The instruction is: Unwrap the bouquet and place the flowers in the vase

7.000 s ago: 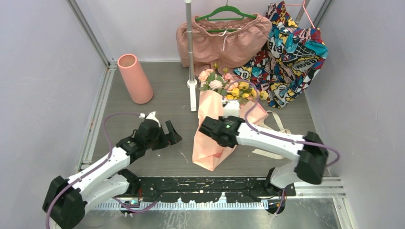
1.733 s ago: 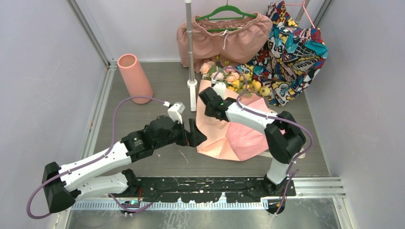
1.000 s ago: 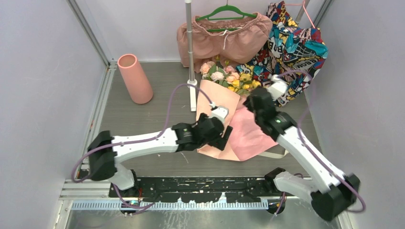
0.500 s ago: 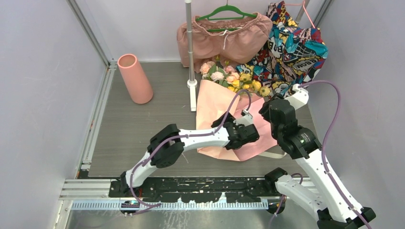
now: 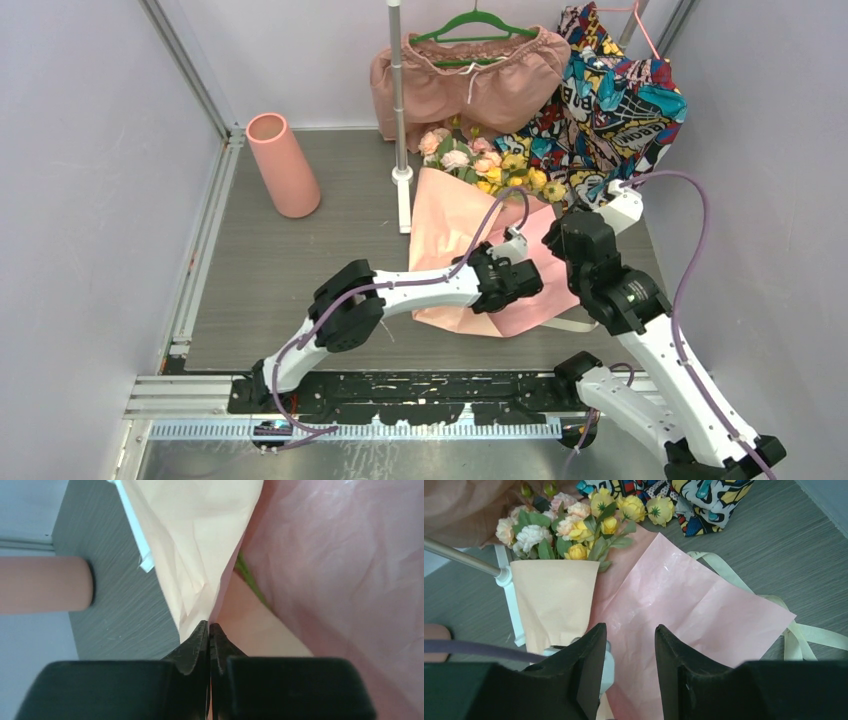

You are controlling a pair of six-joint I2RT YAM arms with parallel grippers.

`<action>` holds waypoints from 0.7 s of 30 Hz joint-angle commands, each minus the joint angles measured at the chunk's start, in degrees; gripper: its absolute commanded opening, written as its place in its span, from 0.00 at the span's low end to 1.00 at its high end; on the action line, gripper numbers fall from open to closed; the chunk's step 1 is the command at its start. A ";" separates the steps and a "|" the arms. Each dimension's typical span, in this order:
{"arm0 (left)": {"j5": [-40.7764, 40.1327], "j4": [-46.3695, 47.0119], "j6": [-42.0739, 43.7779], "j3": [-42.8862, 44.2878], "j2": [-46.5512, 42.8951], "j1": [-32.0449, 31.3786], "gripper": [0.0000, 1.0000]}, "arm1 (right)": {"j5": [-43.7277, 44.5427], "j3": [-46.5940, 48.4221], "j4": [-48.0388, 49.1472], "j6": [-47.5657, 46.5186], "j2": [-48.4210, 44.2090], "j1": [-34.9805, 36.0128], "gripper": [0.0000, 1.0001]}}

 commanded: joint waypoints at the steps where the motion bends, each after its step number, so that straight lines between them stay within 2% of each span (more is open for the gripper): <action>1: -5.95 -0.56 -3.03 -3.78 -9.77 -0.16 0.04 | -1.98 -1.30 3.97 -0.38 2.84 -0.06 0.46; 11: -8.17 -7.99 -12.62 -11.57 -17.20 3.55 0.11 | -12.51 -3.42 13.29 -0.12 17.28 -0.02 0.47; 19: -6.49 -7.99 -21.66 -25.33 -24.34 8.77 0.12 | -15.82 -3.75 17.23 -0.70 21.91 -0.07 0.46; 21: -6.62 -8.51 -24.56 -28.93 -25.92 9.38 0.16 | -17.26 -4.30 18.72 -0.58 23.20 -0.02 0.46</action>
